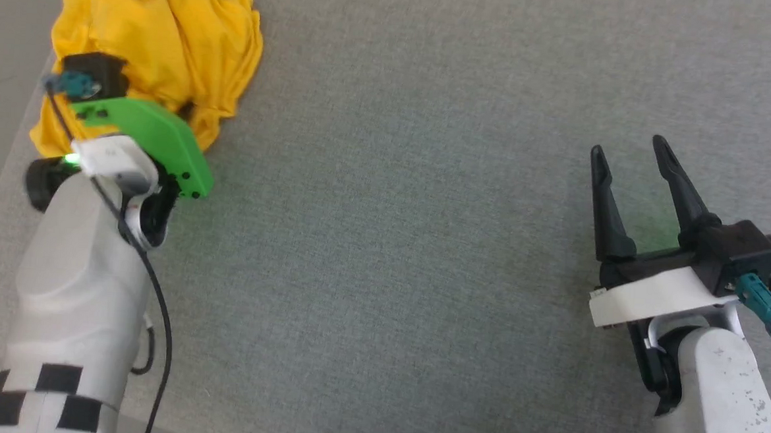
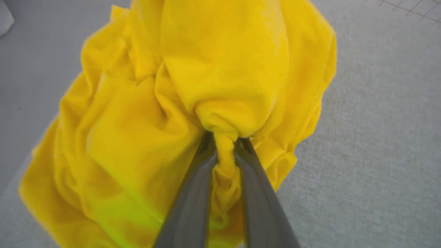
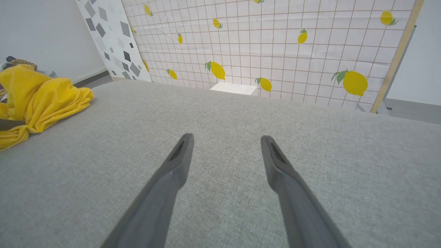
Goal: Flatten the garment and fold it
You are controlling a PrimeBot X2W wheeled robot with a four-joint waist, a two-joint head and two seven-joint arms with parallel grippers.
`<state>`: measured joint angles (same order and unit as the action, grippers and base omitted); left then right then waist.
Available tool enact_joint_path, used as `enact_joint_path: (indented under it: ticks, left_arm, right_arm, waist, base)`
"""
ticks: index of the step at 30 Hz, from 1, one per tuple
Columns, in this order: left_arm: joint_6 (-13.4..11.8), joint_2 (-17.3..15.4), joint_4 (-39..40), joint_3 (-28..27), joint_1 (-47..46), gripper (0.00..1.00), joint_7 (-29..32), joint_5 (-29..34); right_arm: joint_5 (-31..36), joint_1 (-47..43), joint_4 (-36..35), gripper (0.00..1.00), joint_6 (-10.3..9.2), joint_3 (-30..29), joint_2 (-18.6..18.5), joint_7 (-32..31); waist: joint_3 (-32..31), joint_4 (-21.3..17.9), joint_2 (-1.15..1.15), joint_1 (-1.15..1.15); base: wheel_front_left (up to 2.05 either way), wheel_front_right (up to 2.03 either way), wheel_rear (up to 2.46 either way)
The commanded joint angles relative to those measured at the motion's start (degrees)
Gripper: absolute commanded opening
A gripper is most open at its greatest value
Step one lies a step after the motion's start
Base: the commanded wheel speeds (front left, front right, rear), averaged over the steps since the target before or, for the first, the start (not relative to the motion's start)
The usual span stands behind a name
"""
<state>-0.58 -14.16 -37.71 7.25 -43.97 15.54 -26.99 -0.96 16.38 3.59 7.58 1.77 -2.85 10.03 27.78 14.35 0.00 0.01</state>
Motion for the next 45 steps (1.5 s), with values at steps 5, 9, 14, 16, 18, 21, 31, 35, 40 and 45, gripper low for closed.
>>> enact_joint_path:
  ticks: [5, 9, 14, 16, 18, 21, 31, 35, 40, 45]
  left_arm:
    - [-4.09, -4.04, 4.92, -1.14, 0.61, 0.00, -15.52, 5.60]
    - [-4.70, -6.71, 9.15, -0.80, 0.29, 0.00, -21.55, 8.49]
    - [-4.41, -8.08, 15.24, 0.54, -0.99, 0.00, -23.59, 10.41]
    - [-4.18, -7.46, 18.43, 1.84, -1.43, 0.00, -23.16, 10.91]
    - [-4.01, -6.55, 21.46, 3.12, -1.68, 0.00, -22.21, 11.09]
    - [-3.06, -4.81, 25.18, 5.25, -2.05, 0.00, -20.74, 10.72]
    - [0.95, 5.36, 28.32, 15.04, -0.45, 0.00, -17.60, 7.21]
    - [3.24, 8.28, 23.16, 19.35, 2.24, 0.00, -15.32, 4.92]
    - [5.68, 9.80, 12.62, 23.97, 7.38, 0.00, -5.65, -0.92]
    - [6.71, 10.19, 3.10, 28.27, 10.72, 0.00, 6.25, -4.26]
  right_arm:
    - [-2.55, -1.88, 2.28, 1.00, -0.09, -0.83, -0.03, 1.79]
    - [-4.02, -3.86, 3.66, 1.00, -0.09, -1.65, -0.03, 2.60]
    - [-5.43, -5.82, 4.86, 1.00, -0.09, -2.88, -0.03, 3.31]
    - [-5.97, -6.67, 5.19, 1.00, -0.09, -3.31, -0.03, 3.53]
    - [-6.27, -7.29, 5.41, 1.00, -0.09, -3.48, -0.03, 3.67]
    - [-6.58, -7.82, 5.54, 1.00, -0.09, -3.55, -0.03, 3.79]
    - [-6.57, -7.94, 4.94, 1.00, -0.09, -4.90, -0.03, 3.80]
    - [-6.62, -8.11, 5.07, 1.00, -0.09, -5.46, -0.03, 3.74]
    - [-6.98, -8.25, 5.17, 1.00, -0.09, -4.96, -0.03, 3.74]
    - [-7.12, -8.70, 5.55, 1.00, -0.09, -4.91, -0.03, 3.84]
  waist:
    - [-9.64, -0.09, 0.00, -0.01]
    - [-14.45, -1.10, 0.00, -0.01]
    - [-18.71, -3.10, 0.00, -0.01]
    - [-20.17, -4.33, 0.00, -0.01]
    - [-21.16, -5.73, 0.00, -0.01]
    - [-22.07, -8.13, 0.00, -0.01]
    - [-21.65, -18.56, 0.00, -0.01]
    - [-21.15, -22.57, 0.00, -0.01]
    - [-20.67, -27.45, 0.00, -0.01]
    - [-20.36, -29.74, 0.00, -0.01]
  base:
    - [0.00, 0.00, 0.00]
    - [0.00, 0.00, 0.00]
    - [0.00, 0.00, 0.00]
    - [0.00, 0.00, 0.00]
    - [0.00, 0.00, 0.00]
    - [0.00, 0.00, 0.00]
    - [0.00, 0.00, 0.00]
    - [0.00, 0.00, 0.00]
    - [0.00, 0.00, 0.00]
    - [0.00, 0.00, 0.00]
